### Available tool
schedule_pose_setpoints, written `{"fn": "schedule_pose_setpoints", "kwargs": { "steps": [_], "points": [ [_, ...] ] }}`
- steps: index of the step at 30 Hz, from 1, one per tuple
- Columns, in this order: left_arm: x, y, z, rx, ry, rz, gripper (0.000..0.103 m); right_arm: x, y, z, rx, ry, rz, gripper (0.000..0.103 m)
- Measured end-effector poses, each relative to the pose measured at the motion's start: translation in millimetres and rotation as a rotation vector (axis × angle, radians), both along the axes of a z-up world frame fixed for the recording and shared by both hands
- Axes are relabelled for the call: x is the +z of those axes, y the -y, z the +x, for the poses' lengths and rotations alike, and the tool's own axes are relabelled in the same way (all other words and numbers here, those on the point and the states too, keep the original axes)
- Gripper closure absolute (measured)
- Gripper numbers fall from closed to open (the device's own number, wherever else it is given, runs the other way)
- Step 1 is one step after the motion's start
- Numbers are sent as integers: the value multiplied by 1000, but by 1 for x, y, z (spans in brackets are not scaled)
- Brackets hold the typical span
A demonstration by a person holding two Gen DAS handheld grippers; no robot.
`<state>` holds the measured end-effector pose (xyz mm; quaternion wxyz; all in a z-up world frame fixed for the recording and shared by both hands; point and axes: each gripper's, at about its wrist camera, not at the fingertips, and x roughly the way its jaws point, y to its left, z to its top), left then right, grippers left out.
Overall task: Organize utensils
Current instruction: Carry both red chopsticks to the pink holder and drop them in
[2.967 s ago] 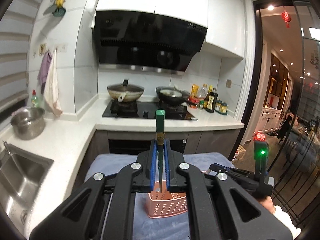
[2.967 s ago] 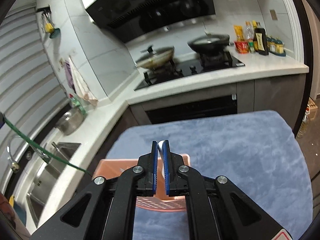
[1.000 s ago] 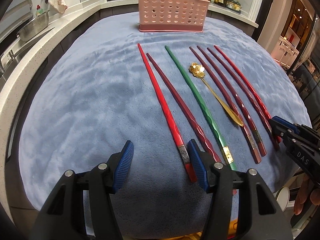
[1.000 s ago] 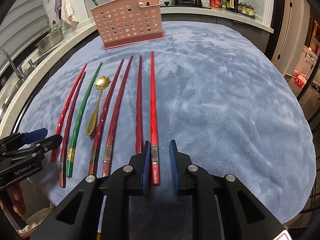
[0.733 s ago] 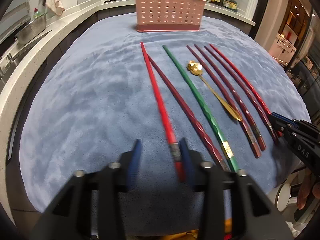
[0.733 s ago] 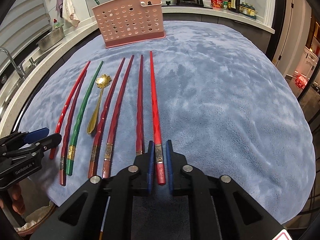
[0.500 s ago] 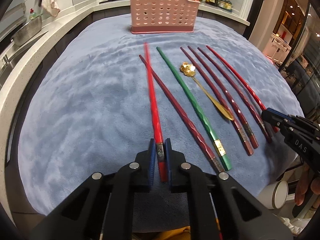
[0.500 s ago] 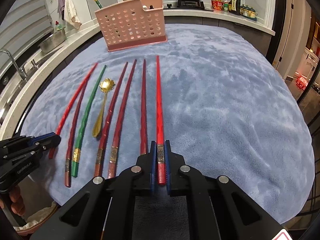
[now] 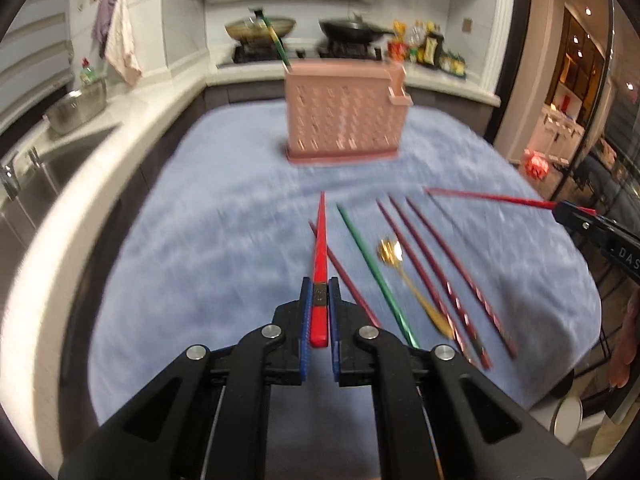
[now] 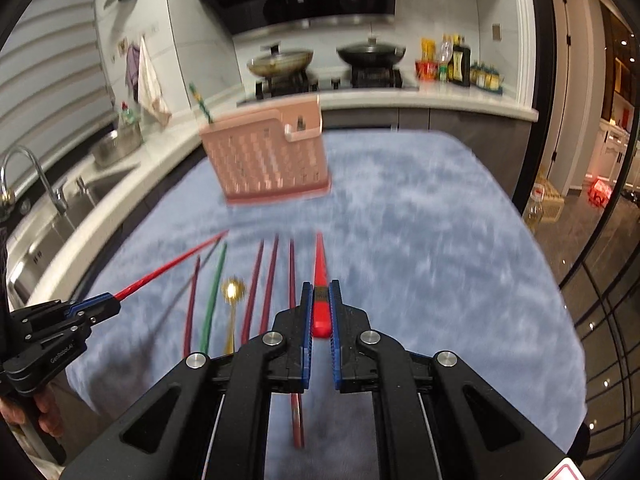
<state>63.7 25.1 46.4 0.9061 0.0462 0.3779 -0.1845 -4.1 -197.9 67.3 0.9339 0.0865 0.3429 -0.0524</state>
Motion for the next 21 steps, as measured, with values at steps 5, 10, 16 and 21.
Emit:
{"fn": "schedule_pose_setpoints", "kwargs": {
  "steps": [5, 10, 16, 21],
  "points": [
    [40, -9, 23, 38, 119, -10, 96, 28, 13, 19, -4, 68, 17, 96],
    [72, -16, 44, 53, 188, -44, 96, 48, 20, 38, -11, 117, 14, 96],
    [112, -18, 73, 64, 264, -79, 96, 75, 27, 61, -11, 181, 29, 96],
    [147, -14, 92, 55, 335, -116, 96, 100, 33, 84, -6, 238, 60, 96]
  ]
}}
